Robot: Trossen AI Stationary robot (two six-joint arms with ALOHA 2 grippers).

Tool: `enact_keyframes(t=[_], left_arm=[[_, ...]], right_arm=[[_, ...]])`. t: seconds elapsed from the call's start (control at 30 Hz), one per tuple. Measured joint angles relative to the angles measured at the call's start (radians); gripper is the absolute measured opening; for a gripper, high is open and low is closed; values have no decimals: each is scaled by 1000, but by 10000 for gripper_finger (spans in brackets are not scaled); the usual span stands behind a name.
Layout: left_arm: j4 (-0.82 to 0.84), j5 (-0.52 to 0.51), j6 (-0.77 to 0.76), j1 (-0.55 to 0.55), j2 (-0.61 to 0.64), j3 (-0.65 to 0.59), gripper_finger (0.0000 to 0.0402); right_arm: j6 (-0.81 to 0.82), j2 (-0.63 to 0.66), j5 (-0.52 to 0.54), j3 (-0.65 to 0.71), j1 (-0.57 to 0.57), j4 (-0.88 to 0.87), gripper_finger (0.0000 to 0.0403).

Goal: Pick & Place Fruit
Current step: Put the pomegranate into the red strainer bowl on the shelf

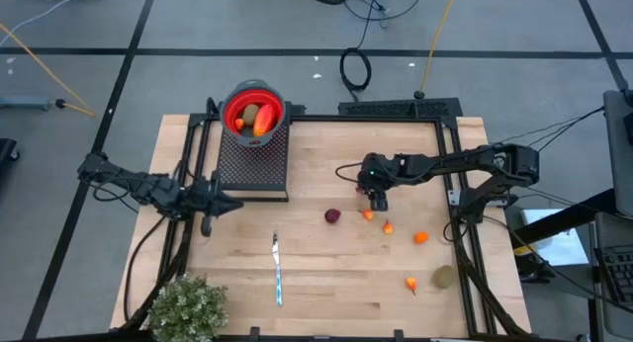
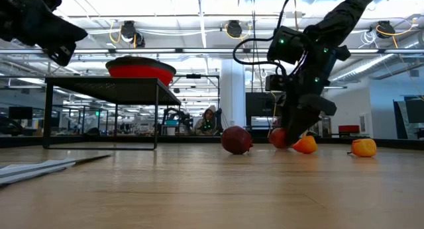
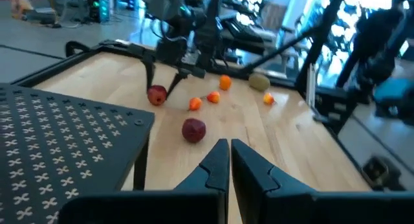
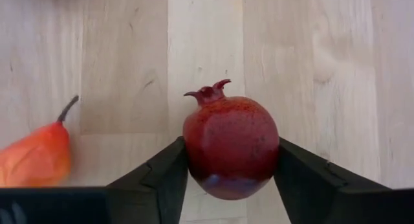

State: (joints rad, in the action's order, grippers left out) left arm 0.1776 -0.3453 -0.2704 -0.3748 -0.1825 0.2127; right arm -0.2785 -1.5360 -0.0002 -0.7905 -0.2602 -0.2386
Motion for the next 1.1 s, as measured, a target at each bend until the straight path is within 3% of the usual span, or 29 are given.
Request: enact_keyframes(t=[0.17, 0.63, 0.87, 1.1], left_arm=[[-50, -57, -32, 0, 0, 0, 35], [-206, -66, -222, 0, 0, 0, 140], [-217, -66, -334, 0, 0, 0, 194], [-256, -66, -382, 0, -16, 0, 236]], right_arm=[[3, 0, -1, -44, 36, 3, 190], [4, 0, 61, -250, 163, 3, 188], [-2, 0, 182, -336, 234, 3, 186], [6, 0, 187, -388, 294, 43, 189]])
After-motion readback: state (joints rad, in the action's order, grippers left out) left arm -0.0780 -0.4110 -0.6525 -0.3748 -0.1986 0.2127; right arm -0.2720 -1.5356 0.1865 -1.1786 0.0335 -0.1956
